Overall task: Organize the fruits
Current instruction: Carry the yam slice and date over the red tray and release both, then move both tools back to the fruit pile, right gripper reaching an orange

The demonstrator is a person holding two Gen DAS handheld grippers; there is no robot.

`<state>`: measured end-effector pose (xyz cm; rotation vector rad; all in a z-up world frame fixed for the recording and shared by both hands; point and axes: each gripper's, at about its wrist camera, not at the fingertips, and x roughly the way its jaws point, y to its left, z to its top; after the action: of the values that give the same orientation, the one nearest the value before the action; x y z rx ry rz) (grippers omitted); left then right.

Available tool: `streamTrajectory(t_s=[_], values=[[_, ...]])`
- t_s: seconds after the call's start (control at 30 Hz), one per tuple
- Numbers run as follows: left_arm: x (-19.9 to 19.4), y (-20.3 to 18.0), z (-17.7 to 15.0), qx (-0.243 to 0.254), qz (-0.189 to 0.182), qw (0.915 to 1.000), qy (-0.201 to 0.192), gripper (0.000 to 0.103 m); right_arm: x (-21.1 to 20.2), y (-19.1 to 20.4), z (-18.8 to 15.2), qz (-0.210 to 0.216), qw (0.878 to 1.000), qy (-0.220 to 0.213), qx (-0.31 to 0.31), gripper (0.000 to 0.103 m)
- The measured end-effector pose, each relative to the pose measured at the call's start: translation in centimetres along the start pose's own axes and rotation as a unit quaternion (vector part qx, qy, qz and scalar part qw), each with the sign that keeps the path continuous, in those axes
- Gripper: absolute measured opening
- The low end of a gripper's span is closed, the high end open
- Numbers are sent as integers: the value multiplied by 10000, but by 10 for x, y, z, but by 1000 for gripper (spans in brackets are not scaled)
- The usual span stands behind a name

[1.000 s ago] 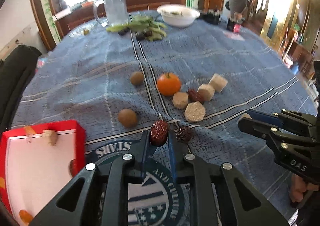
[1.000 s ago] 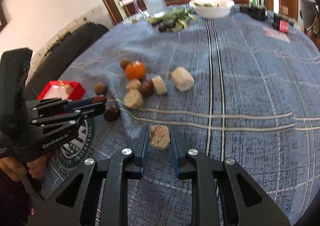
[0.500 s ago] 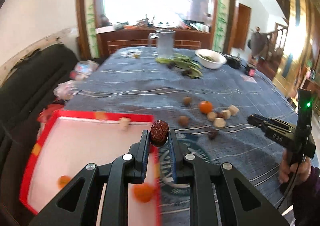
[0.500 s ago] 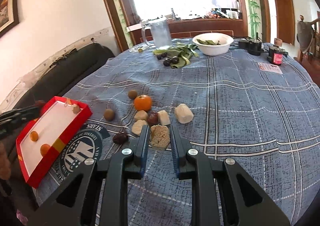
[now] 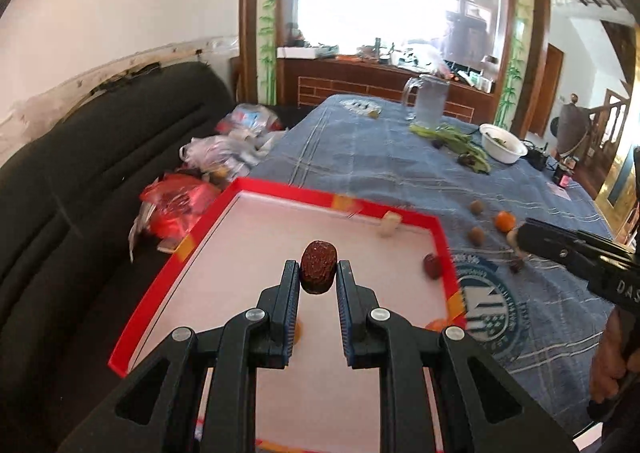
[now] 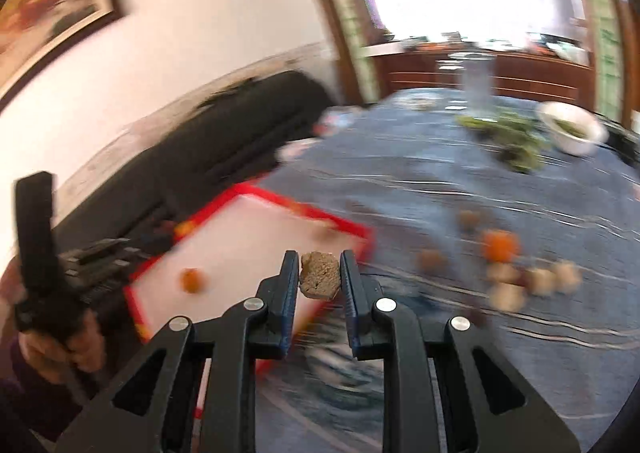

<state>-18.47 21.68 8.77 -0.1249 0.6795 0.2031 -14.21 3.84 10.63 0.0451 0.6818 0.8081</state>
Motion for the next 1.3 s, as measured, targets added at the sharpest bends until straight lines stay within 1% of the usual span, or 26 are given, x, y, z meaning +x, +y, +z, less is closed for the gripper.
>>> streamTrajectory(t_s=[0.13,0.3,0.43,0.57,0.7,0.77,0.87,0.9,0.93,0.97,1.0,1.07,1.1,1.17,1.23,1.3], values=[[3,16,-10,-115,89,9998,120,17,29,44,-3,415,9982,323,-275,23],[3,31,-20,-202,256,9993,164,17,68,82,-25,624,9920,951,-554,23],[8,37,-25,-226,347,9988,247,17,85,93,-45,650,9862,1326,-749,23],[14,40,-28,-223,352,9984,373,17,96,93,-56,576,9836,1544,-728,23],[23,43,-33,-289,414,9971,567,17,100,91,-61,509,9822,1651,-738,23],[27,43,-35,-297,449,9963,664,17,101,91,-61,502,9825,1630,-748,23],[35,43,-40,-374,450,9942,898,18,101,92,-61,489,9821,1654,-763,23],[35,42,-41,-347,487,9943,878,19,100,92,-61,498,9818,1675,-747,23],[34,40,-40,-303,498,9943,892,22,100,93,-61,512,9814,1698,-736,23],[34,39,-40,-290,515,9940,919,31,98,93,-61,535,9811,1716,-711,23],[34,38,-39,-307,587,9936,920,45,98,91,-61,562,9812,1723,-666,24],[30,35,-37,-292,684,9938,826,60,95,86,-59,711,9805,1750,-533,27],[28,34,-36,-280,715,9939,797,63,95,83,-56,779,9809,1719,-473,30],[25,29,-33,-254,743,9943,725,63,84,76,-51,835,9842,1518,-352,48],[22,22,-29,-216,730,9950,651,66,69,64,-44,828,9891,1194,-235,53],[20,11,-24,-111,696,9959,564,69,58,53,-38,758,9918,1017,-143,53]])
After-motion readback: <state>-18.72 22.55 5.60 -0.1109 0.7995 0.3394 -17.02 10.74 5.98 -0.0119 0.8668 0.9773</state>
